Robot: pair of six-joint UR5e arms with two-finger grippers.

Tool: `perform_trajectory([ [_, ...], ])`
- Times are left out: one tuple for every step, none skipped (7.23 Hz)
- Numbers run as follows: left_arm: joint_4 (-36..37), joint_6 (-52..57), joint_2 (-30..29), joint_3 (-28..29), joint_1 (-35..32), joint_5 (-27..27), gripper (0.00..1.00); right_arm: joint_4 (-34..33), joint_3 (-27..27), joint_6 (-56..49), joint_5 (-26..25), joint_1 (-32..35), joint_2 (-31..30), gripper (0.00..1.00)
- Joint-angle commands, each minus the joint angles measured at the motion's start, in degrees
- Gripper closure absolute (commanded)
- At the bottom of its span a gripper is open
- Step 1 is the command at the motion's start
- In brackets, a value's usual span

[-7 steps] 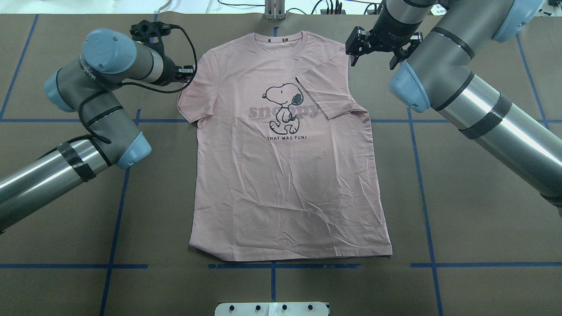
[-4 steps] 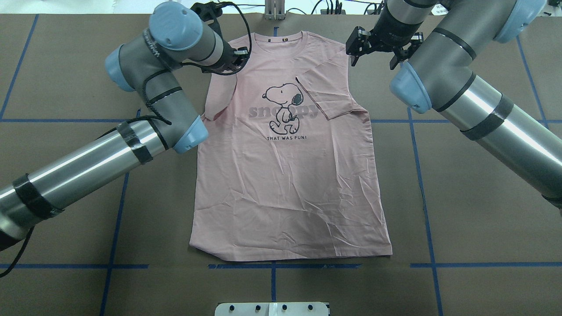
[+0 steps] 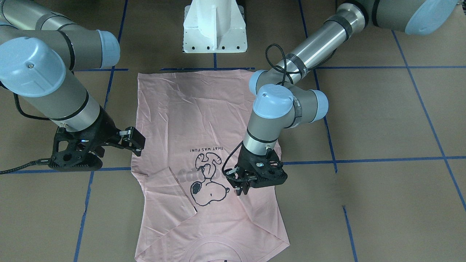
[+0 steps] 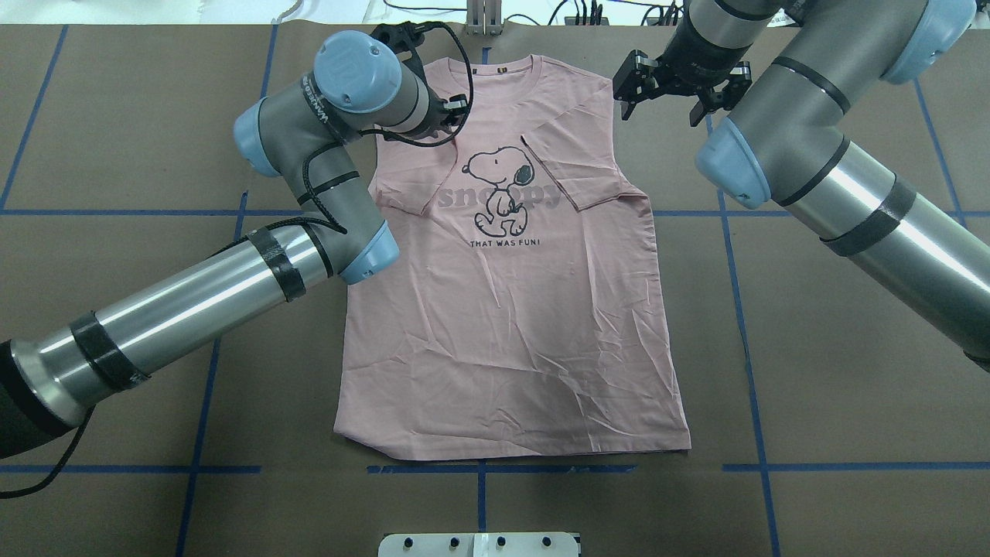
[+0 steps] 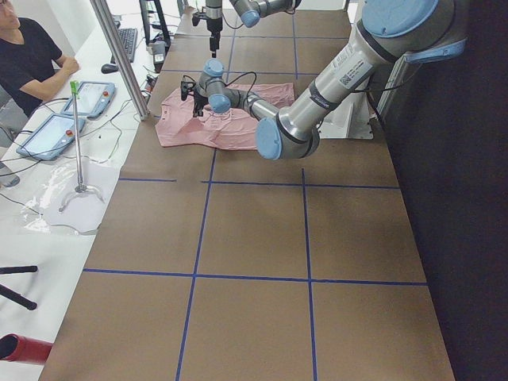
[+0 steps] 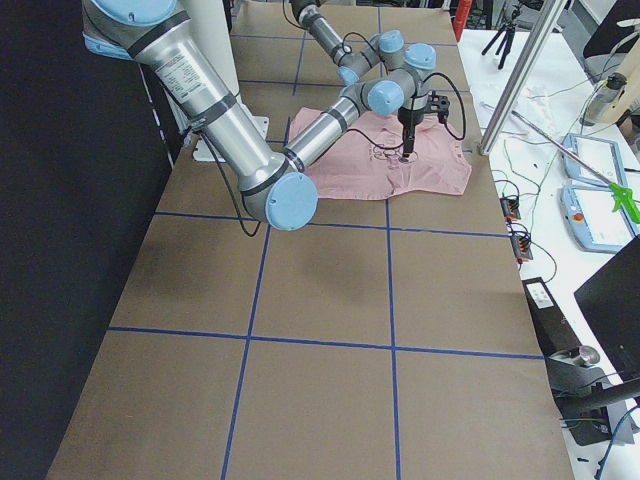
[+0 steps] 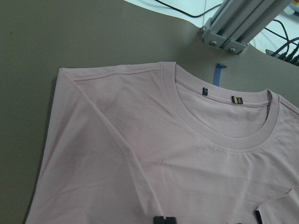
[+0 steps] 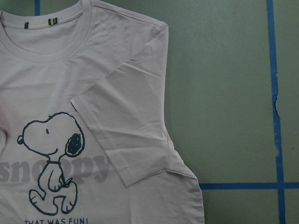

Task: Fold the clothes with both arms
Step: 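Fold the other sleeve inward with the left gripper while the right gripper lifts away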

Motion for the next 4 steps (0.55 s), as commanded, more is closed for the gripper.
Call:
perform_trajectory([
  [-1.2, 0.1, 0.2, -1.7, 0.5, 0.1, 0.0, 0.0, 0.0, 0.1, 0.0, 0.0, -0.2, 0.0],
  [-0.6, 0.5, 2.6, -5.3, 0.5, -1.0, 0.0, 0.0, 1.1, 0.2, 0.0, 0.0, -1.2, 0.0],
  [0.5, 0.6, 6.9, -10.6, 0.4, -4.8, 0.0, 0.0, 6.6, 0.2, -0.3, -0.5, -6.0, 0.0],
  [5.0, 1.1, 11.2, -17.0, 0.4, -7.8, 0.0, 0.0, 12.7, 0.2, -0.4, -1.2, -11.6, 0.0],
])
